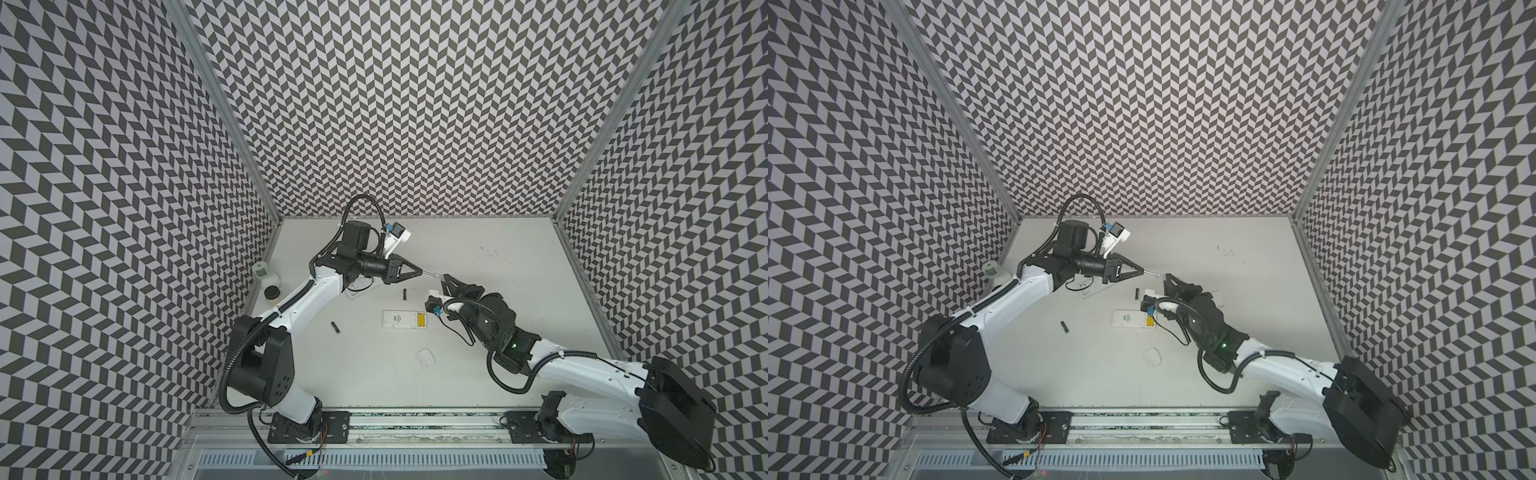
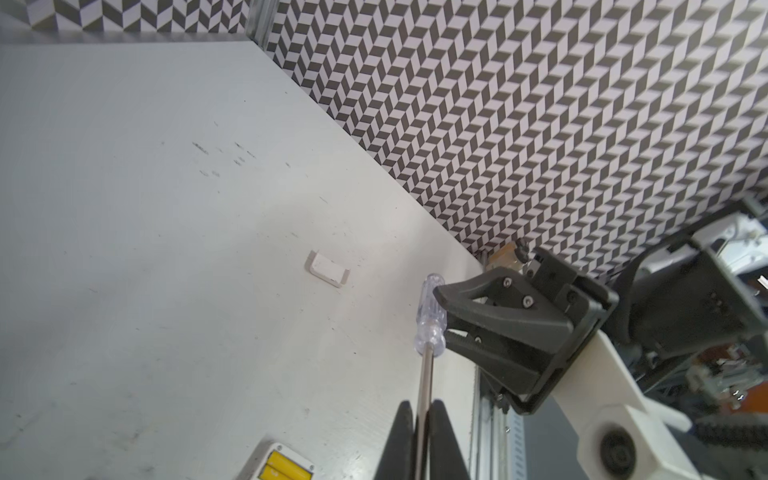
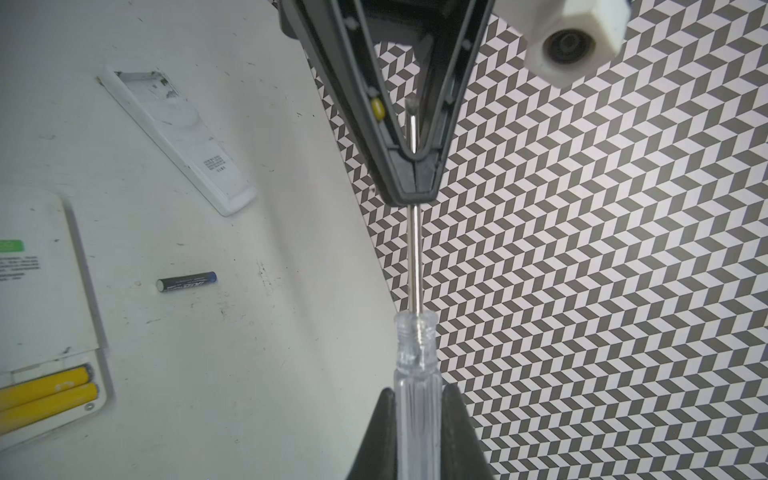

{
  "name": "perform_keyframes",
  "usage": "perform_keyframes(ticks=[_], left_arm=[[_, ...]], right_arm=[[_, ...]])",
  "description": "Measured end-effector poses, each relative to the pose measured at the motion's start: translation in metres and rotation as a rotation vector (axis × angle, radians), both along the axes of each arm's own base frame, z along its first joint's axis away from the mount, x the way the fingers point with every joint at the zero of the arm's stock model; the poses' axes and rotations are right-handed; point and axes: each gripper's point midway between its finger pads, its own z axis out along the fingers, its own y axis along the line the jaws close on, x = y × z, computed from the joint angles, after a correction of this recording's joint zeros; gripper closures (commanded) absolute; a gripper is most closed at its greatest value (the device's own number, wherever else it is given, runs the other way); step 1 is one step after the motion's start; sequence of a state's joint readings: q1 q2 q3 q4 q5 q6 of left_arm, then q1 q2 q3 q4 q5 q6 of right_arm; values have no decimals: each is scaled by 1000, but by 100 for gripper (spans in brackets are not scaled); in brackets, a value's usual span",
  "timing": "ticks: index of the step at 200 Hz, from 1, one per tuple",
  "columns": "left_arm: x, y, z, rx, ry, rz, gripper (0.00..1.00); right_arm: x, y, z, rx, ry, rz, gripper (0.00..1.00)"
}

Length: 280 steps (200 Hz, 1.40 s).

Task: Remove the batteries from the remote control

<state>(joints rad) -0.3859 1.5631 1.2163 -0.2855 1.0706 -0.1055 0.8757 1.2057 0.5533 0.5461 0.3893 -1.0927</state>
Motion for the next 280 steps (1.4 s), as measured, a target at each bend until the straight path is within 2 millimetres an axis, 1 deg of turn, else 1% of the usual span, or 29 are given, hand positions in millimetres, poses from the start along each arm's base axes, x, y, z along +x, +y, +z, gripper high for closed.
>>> perform_keyframes(ticks=[13,36,53,76,95,127,142,168,182,190,214,241,262,280], left_arm=[[0,0,-1,3,-4,1,100],[0,0,-2,5,-2,1,100],[1,1,-4,15,-15,8,100],[5,3,-8,36,-35,24,100],[9,7,-11,54,-50,41,100],[15,15,-14,68,-70,66,100],[14,19,-15,71,-66,75,100],[14,26,-13,65,-82,90,100],[13,31,-14,60,-84,101,100],[13,34,-15,57,-79,106,100],[14,44,-16,41,-79,125,100],[14,59,-15,-3,-62,156,100],[12,65,-9,-48,-63,147,100],[6,64,-4,-91,-59,120,100]], right_arm=[[0,0,-2,-3,4,-7,94],[-1,1,-2,-4,3,-13,78],[-1,0,-2,13,11,-26,71],[-3,-3,4,63,24,-29,62],[-7,-6,11,121,48,-18,59],[-11,-14,16,241,134,8,54],[-7,-21,19,315,176,14,53],[2,-33,19,448,267,24,45],[6,-38,19,519,313,29,44],[7,-39,19,556,342,33,43],[9,-40,18,673,434,48,32],[13,-41,18,817,539,70,23],[17,-41,19,930,629,98,22],[21,-40,18,1018,701,127,22]])
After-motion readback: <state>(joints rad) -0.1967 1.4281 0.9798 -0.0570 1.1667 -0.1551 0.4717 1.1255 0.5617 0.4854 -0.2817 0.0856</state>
